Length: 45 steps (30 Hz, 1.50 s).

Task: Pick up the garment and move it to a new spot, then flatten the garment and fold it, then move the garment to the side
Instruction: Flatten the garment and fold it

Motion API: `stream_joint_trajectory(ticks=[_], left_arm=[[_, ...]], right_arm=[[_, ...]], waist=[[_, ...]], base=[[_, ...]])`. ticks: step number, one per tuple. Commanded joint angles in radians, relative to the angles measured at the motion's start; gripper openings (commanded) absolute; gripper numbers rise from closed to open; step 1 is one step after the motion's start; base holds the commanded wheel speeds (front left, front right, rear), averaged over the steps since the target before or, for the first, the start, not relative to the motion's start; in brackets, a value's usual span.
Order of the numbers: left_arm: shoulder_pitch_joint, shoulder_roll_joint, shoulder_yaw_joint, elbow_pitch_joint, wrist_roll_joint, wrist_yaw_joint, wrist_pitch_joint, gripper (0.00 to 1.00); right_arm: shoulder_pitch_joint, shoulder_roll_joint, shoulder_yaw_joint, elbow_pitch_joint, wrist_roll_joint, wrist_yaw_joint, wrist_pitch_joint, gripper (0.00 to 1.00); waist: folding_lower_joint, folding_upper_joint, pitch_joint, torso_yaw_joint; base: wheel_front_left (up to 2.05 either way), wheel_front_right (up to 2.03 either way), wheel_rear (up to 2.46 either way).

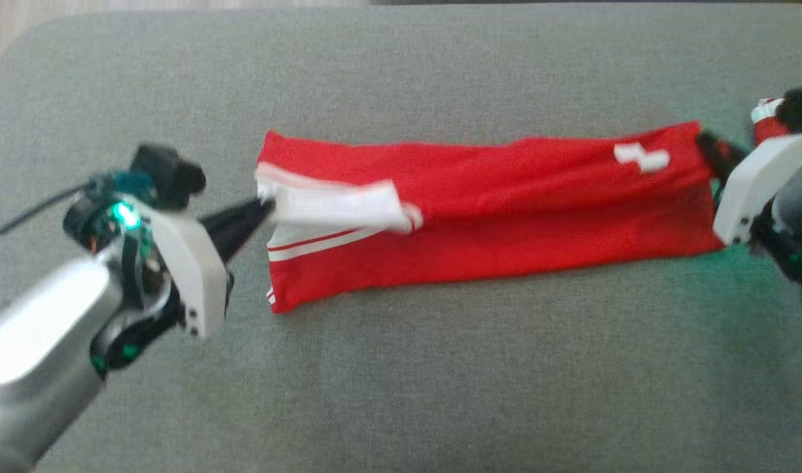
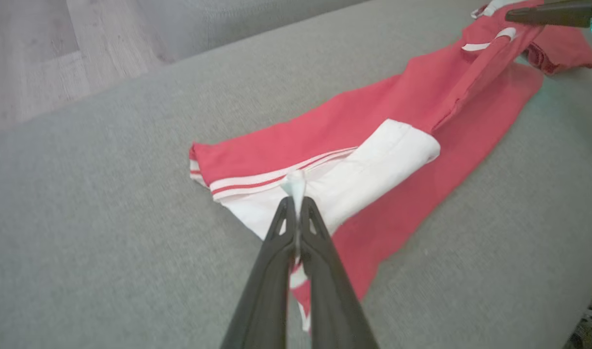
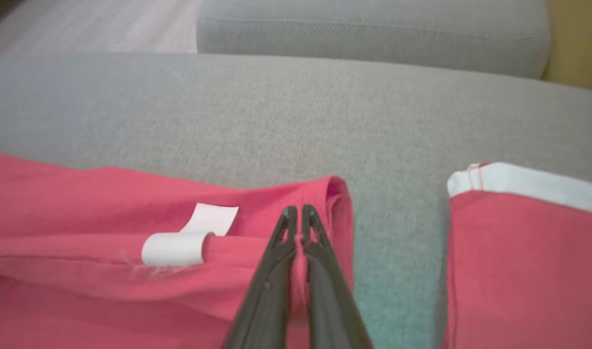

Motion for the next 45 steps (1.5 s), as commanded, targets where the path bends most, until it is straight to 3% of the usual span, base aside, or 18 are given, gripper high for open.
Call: stream_joint_trajectory(ticks=[1,16,17,18,19,20,21,22,28,33,41,42,45], left_arm=[[-0.023,0.059,0.046,-0.04,-0.005,0.012,0.006,0.0],[0.095,0.088,-0.014,-0.113,0.018,0.072,0.002,0.0],[0.101,0.087,-0.015,-0.108,0.017,0.073,-0.001,0.0],[0.107,0.085,-0.015,-0.102,0.014,0.074,-0.005,0.0],[0.112,0.083,-0.015,-0.096,0.011,0.077,-0.01,0.13],[0.118,0.082,-0.016,-0.09,0.01,0.079,-0.014,0.42],[0.122,0.082,-0.018,-0.086,0.012,0.08,-0.018,0.8],[0.124,0.082,-0.018,-0.081,0.017,0.084,-0.023,1.0],[0.13,0.064,0.025,-0.07,0.015,0.122,-0.108,1.0],[0.126,0.042,0.116,-0.07,0.008,0.181,-0.257,1.0],[0.162,-0.033,0.276,-0.041,0.019,0.301,-0.574,1.0],[0.186,-0.069,0.32,-0.027,0.023,0.327,-0.613,1.0],[0.242,-0.134,0.41,-0.022,0.047,0.353,-0.628,1.0]], right_arm=[[0.018,-0.039,0.019,-0.039,0.02,-0.001,0.014,0.0],[0.063,-0.139,0.141,-0.105,0.106,-0.001,0.149,0.0],[0.062,-0.14,0.145,-0.101,0.103,-0.001,0.15,0.92],[0.063,-0.138,0.148,-0.099,0.105,-0.001,0.153,1.0],[0.065,-0.134,0.15,-0.096,0.112,-0.001,0.159,1.0],[0.068,-0.131,0.152,-0.092,0.119,-0.001,0.169,1.0],[0.069,-0.13,0.156,-0.09,0.122,-0.001,0.181,1.0],[0.07,-0.131,0.159,-0.087,0.123,-0.001,0.19,1.0],[0.057,-0.133,0.159,-0.093,0.092,-0.001,0.141,1.0],[0.027,-0.095,0.102,-0.108,0.059,-0.001,-0.026,1.0],[0.029,0.025,-0.062,-0.1,-0.03,-0.001,-0.383,1.0],[0.048,0.068,-0.106,-0.101,-0.064,-0.001,-0.451,1.0],[0.09,0.13,-0.173,-0.12,-0.136,-0.001,-0.5,1.0]], waist=[[0.0002,-0.0001,-0.009,-0.005],[0.0002,-0.0001,-0.039,-0.032],[0.0002,-0.0001,-0.04,-0.035],[0.0002,-0.0001,-0.041,-0.038],[0.0002,-0.0001,-0.044,-0.041],[0.0002,-0.0001,-0.047,-0.044],[0.0002,-0.0001,-0.05,-0.048],[0.0002,-0.0001,-0.054,-0.051],[0.0002,-0.0001,-0.075,-0.072],[0.0002,-0.0001,-0.091,-0.088],[0.0002,-0.0001,-0.133,-0.093],[0.0002,-0.0001,-0.143,-0.089],[0.0002,-0.0001,-0.156,-0.086]], base=[[0.0,0.0,0.0],[0.0,0.0,0.0],[0.0,0.0,0.0],[0.0,0.0,0.0],[0.0,0.0,0.0],[0.0,0.0,0.0],[0.0,0.0,0.0],[0.0,0.0,0.0],[0.0,0.0,0.0],[0.0,0.0,0.0],[0.0,0.0,0.0],[0.0,0.0,0.0],[0.0,0.0,0.0]])
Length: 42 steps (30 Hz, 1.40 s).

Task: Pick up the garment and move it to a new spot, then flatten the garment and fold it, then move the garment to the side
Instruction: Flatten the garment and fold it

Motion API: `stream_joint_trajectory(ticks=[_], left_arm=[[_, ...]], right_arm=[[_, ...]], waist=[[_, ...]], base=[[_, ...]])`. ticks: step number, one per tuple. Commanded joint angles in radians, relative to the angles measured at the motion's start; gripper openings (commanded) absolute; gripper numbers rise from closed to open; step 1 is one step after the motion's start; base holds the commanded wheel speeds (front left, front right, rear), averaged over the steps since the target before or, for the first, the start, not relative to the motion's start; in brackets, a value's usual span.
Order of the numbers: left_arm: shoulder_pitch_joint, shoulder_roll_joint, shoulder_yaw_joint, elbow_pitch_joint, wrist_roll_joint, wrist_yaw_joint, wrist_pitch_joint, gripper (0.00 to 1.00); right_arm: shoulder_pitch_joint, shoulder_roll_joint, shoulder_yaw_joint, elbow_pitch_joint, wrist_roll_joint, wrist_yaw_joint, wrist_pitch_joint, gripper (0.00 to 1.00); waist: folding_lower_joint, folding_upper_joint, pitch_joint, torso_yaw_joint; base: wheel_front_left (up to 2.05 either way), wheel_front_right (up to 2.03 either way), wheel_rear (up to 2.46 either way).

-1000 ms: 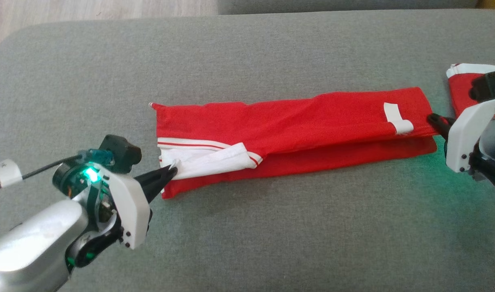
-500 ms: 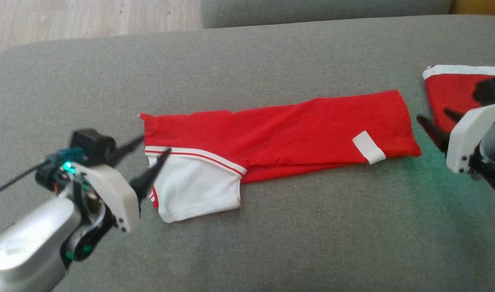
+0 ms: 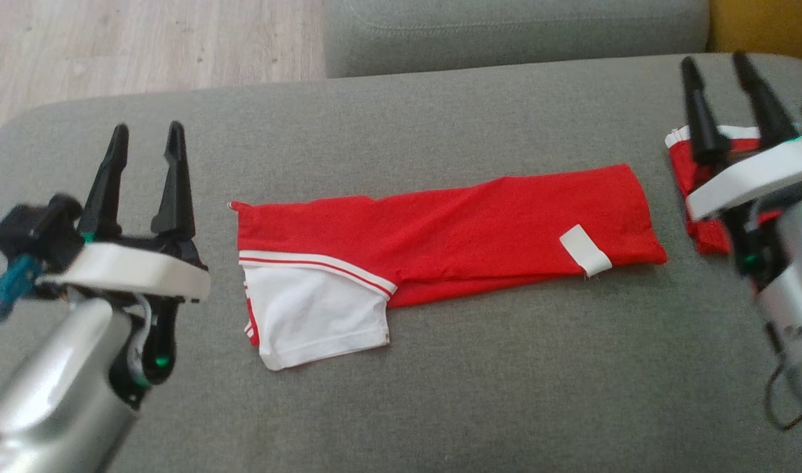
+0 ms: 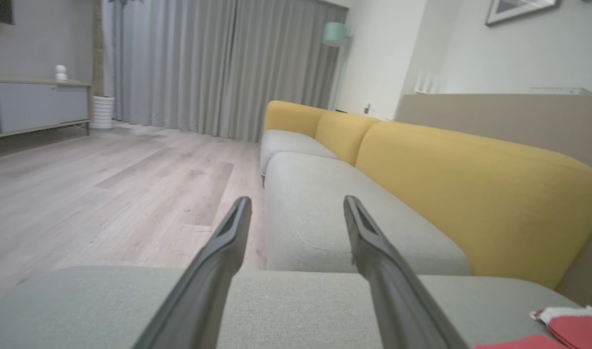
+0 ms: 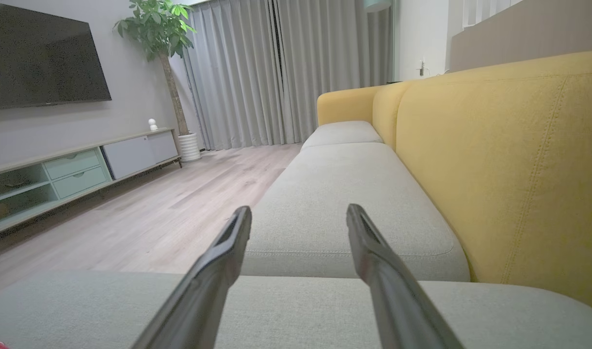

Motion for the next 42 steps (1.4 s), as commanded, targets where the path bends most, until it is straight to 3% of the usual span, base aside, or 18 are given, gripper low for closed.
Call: stream_joint_trajectory(ticks=[1,4,10,15,23,28,36,42], left_arm=[[-0.002,-0.002,0.104,-0.029,0.04,0.01,-0.01,1.0],[0.089,-0.078,0.207,-0.039,0.119,0.002,-0.01,1.0],[0.247,-0.211,0.318,-0.01,0.267,-0.074,-0.011,1.0],[0.3,-0.275,0.349,0.033,0.355,-0.134,-0.011,1.0],[0.301,-0.363,0.421,0.086,0.458,-0.209,-0.011,1.0],[0.271,-0.395,0.447,0.112,0.504,-0.252,-0.011,1.0],[0.222,-0.448,0.46,0.147,0.561,-0.305,-0.011,1.0],[0.195,-0.469,0.47,0.167,0.587,-0.334,-0.011,1.0]], right_arm=[[0.038,0.027,-0.027,-0.04,-0.041,-0.001,-0.019,1.0],[0.104,0.112,-0.121,-0.082,-0.11,-0.001,-0.03,1.0],[0.264,0.272,-0.267,-0.154,-0.265,-0.001,-0.033,1.0],[0.358,0.327,-0.286,-0.166,-0.349,-0.001,-0.033,1.0],[0.378,0.357,-0.327,-0.199,-0.408,-0.001,-0.005,1.0],[0.331,0.357,-0.414,-0.187,-0.472,-0.001,0.055,1.0],[0.235,0.365,-0.653,-0.04,-0.572,-0.001,0.174,1.0],[0.189,0.367,-0.696,0.088,-0.561,-0.001,0.209,1.0]], waist=[[0.0001,-0.0001,-0.008,0.003],[0.0001,-0.0001,-0.017,0.004],[0.0001,-0.0001,-0.034,0.014],[0.0001,-0.0001,-0.034,0.024],[0.0001,-0.0001,0.001,0.033],[0.0001,-0.0001,0.044,0.042],[0.0001,-0.0001,0.124,0.07],[0.0001,-0.0001,0.158,0.088]], base=[[0.0,0.0,0.0],[0.0,0.0,0.0],[0.0,0.0,0.0],[0.0,0.0,0.0],[0.0,0.0,0.0],[0.0,0.0,0.0],[0.0,0.0,0.0],[0.0,0.0,0.0]])
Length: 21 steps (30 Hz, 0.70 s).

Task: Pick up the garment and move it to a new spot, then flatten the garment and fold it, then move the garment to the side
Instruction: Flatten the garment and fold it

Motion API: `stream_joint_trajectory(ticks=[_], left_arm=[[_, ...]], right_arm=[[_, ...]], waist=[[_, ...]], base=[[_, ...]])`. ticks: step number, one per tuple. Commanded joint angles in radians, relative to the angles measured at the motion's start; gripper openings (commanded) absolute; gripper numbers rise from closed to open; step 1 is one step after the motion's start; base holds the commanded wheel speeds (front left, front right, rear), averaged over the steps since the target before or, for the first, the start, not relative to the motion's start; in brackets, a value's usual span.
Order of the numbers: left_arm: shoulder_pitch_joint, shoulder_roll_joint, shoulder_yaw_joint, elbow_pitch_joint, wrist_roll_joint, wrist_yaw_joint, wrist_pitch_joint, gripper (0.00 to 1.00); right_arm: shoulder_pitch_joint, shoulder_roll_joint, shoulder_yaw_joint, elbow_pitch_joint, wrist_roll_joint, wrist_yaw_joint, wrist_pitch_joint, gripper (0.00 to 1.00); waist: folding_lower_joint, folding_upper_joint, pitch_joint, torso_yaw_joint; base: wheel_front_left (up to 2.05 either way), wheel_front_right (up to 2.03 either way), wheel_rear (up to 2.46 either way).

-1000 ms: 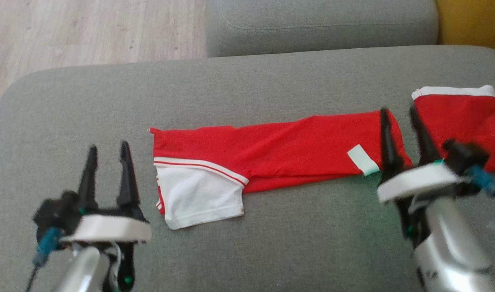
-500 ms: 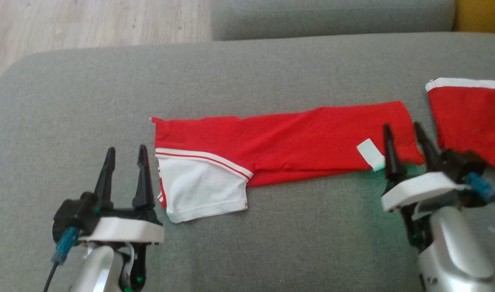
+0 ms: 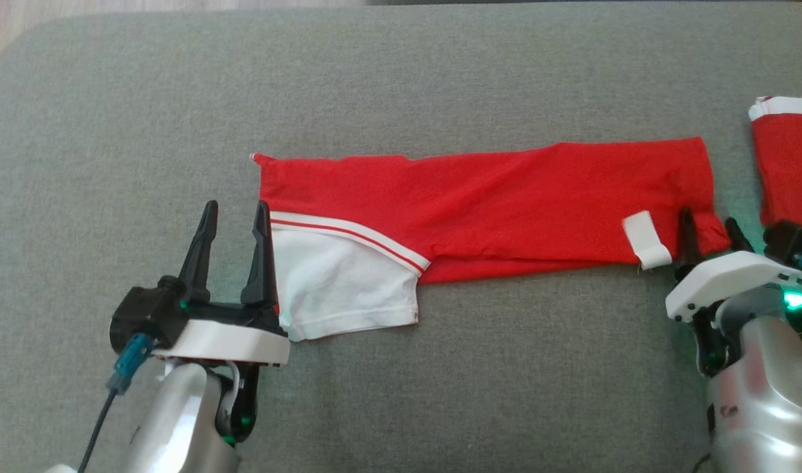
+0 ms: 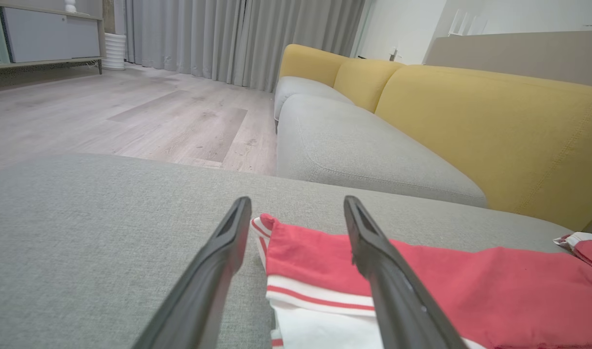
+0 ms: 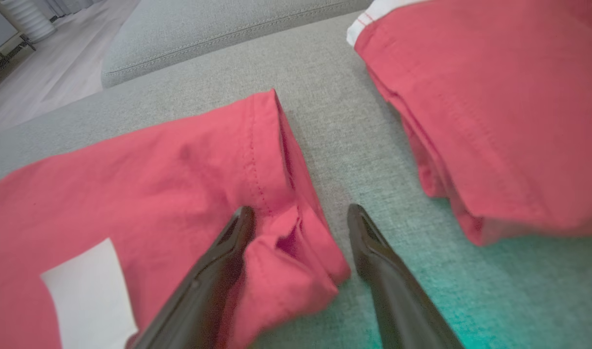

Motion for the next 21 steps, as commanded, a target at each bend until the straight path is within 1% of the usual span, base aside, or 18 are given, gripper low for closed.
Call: stream_joint_trajectory(ticks=[1,5,6,7,8,15,21], left_arm=[[-0.039,0.005,0.043,-0.023,0.01,-0.01,-0.005,1.0],[-0.046,-0.001,0.057,-0.013,0.021,-0.02,-0.005,1.0],[-0.046,-0.002,0.061,-0.011,0.024,-0.023,-0.005,1.0],[-0.046,-0.003,0.065,-0.01,0.026,-0.024,-0.005,1.0],[-0.046,-0.004,0.069,-0.008,0.028,-0.026,-0.005,1.0],[-0.035,-0.008,0.093,-0.004,0.045,-0.033,-0.005,1.0],[-0.025,-0.013,0.092,-0.008,0.06,-0.041,-0.005,1.0]], right_arm=[[-0.039,0.009,0.026,0.003,0.01,-0.001,-0.001,1.0],[-0.058,0.009,0.055,0.074,0.031,-0.001,-0.001,1.0],[-0.063,0.009,0.066,0.088,0.037,-0.001,-0.002,0.91],[-0.067,0.009,0.076,0.099,0.039,-0.001,-0.005,0.03],[-0.069,0.01,0.085,0.105,0.034,-0.001,-0.013,0.0],[-0.085,0.004,0.066,0.094,-0.005,-0.001,-0.076,0.0],[-0.086,-0.054,0.015,0.052,-0.028,-0.001,-0.092,0.0]], waist=[[-0.0002,0.0,0.009,0.007],[-0.0002,0.0,0.012,0.009],[-0.0002,0.0,0.012,0.009],[-0.0002,0.0,0.011,0.008],[-0.0002,0.0,0.009,0.006],[-0.0002,0.0,-0.012,-0.012],[-0.0002,0.0,-0.041,-0.036]], base=[[0.0,0.0,0.0],[0.0,0.0,0.0],[0.0,0.0,0.0],[0.0,0.0,0.0],[0.0,0.0,0.0],[0.0,0.0,0.0],[0.0,0.0,0.0]])
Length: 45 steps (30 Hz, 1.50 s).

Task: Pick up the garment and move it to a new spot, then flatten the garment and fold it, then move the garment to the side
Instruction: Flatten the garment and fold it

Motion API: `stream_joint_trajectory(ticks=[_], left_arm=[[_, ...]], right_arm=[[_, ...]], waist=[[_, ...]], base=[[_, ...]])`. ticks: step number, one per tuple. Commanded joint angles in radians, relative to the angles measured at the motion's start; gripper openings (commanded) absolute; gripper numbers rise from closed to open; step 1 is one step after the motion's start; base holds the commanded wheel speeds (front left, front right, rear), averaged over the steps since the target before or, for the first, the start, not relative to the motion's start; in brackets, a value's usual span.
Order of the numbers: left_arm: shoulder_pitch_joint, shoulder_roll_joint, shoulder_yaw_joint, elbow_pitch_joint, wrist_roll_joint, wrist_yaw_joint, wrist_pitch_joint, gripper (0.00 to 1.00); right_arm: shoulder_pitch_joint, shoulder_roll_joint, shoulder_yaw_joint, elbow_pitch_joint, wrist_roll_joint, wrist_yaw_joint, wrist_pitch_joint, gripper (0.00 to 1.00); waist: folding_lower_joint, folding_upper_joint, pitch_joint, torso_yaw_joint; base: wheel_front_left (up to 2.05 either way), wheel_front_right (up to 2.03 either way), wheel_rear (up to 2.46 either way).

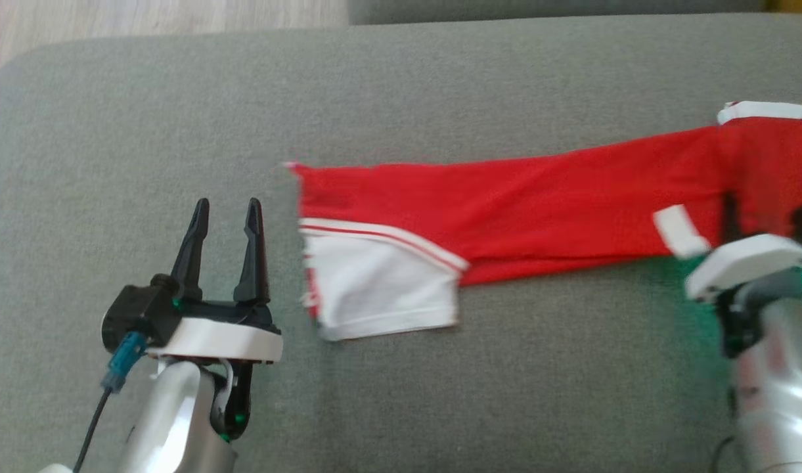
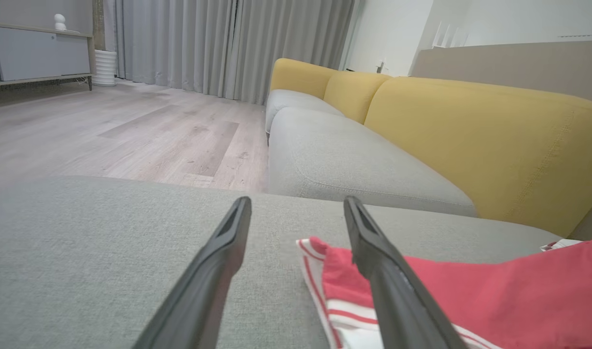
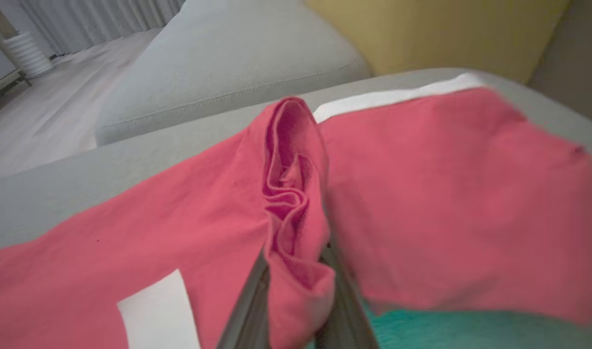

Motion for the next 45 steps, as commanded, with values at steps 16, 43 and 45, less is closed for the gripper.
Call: stream_joint_trajectory(ticks=[16,43,45], left_arm=[[0.024,-0.005,0.009,-0.039,0.016,-0.014,-0.005,1.0],[0.067,0.004,0.004,-0.039,-0.003,0.001,0.002,1.0],[0.066,0.003,0.001,-0.033,-0.007,0.002,0.004,1.0]], right_arm=[[0.016,-0.018,0.051,-0.128,0.026,-0.001,0.015,0.0],[0.036,0.049,0.716,-0.125,0.482,-0.001,0.051,0.0],[0.03,0.049,0.745,-0.091,0.502,-0.001,0.04,0.0]], waist=[[-0.0001,0.0,-0.099,-0.012],[-0.0001,0.0,-0.163,0.239],[-0.0001,0.0,-0.158,0.25]], base=[[0.0,0.0,0.0],[0.0,0.0,0.0],[0.0,0.0,0.0]])
